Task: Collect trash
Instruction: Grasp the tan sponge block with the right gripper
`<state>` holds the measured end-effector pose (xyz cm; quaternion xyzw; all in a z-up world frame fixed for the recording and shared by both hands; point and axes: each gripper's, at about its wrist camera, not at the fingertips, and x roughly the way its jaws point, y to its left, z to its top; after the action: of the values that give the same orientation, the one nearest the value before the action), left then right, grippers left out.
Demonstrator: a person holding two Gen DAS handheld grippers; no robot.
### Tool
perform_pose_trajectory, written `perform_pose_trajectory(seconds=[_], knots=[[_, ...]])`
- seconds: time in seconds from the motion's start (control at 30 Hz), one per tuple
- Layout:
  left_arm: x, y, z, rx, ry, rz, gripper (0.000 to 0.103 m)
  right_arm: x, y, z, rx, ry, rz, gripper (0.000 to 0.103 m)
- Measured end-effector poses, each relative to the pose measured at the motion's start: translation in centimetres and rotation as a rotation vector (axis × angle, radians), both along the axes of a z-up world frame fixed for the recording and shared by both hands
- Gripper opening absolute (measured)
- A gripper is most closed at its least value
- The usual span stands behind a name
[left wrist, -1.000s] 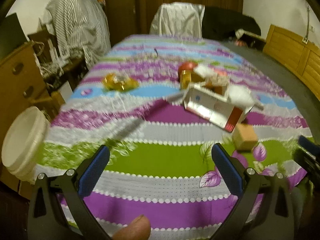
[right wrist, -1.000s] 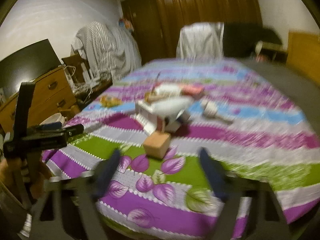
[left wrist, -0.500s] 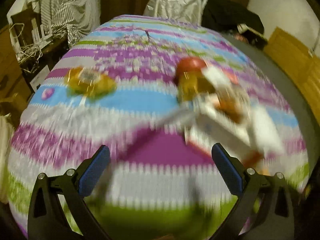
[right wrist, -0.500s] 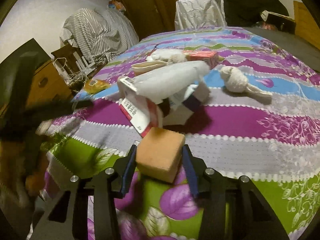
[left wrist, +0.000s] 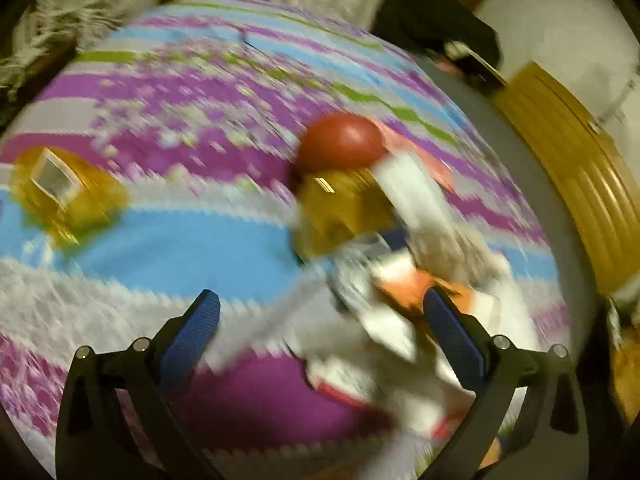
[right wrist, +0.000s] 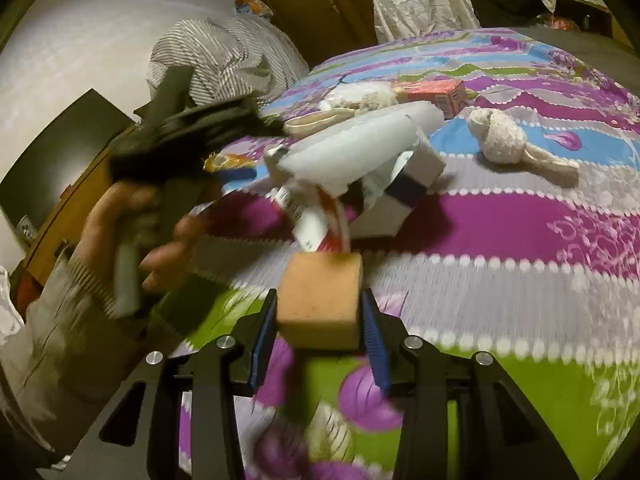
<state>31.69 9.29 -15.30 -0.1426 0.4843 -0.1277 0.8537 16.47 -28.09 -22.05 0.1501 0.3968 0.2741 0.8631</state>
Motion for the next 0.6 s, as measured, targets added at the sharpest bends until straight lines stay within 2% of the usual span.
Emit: perform_pose_trajectory(seconds=[0.17,0.27,0.33,0.4,0.5,0.6], knots=[[-3.9,-2.2,0.2,-0.043,0.048,-0.222,0.098,0.6,-0.9,1.2,-0.084,-0.052,-0.06,0.042],[-7.2,-4.1,-0.8,-0.003,0.111,-0.363,0.098,1.3,-2.9,1.9,-0.137,-0.086,-0.129,0.042],[-9.3,-4.9,-1.0,0.042,0.107,-0.413,0.098,2.2,-4.8,2.2,-0.192,-0.1,-0.19,0.042],[-10.5,-5.1,-0.3,0.105,0.061,-0.413,0.098,2.5,-6.4,2.1,-0.221,-0.102,-0.226,0.042],[-9.7,-3.6,1.8,0.217,-0.056,-0.3,0.098,2.1,-7.5,2.2,-0.189,-0.097,-0.206,0.036],[-6.3,-0.6,2.9,0.16,-0.07,-0.127,0.098,0.8,-7.0,1.9,-0.14,-0.095,-0.121,0.033]])
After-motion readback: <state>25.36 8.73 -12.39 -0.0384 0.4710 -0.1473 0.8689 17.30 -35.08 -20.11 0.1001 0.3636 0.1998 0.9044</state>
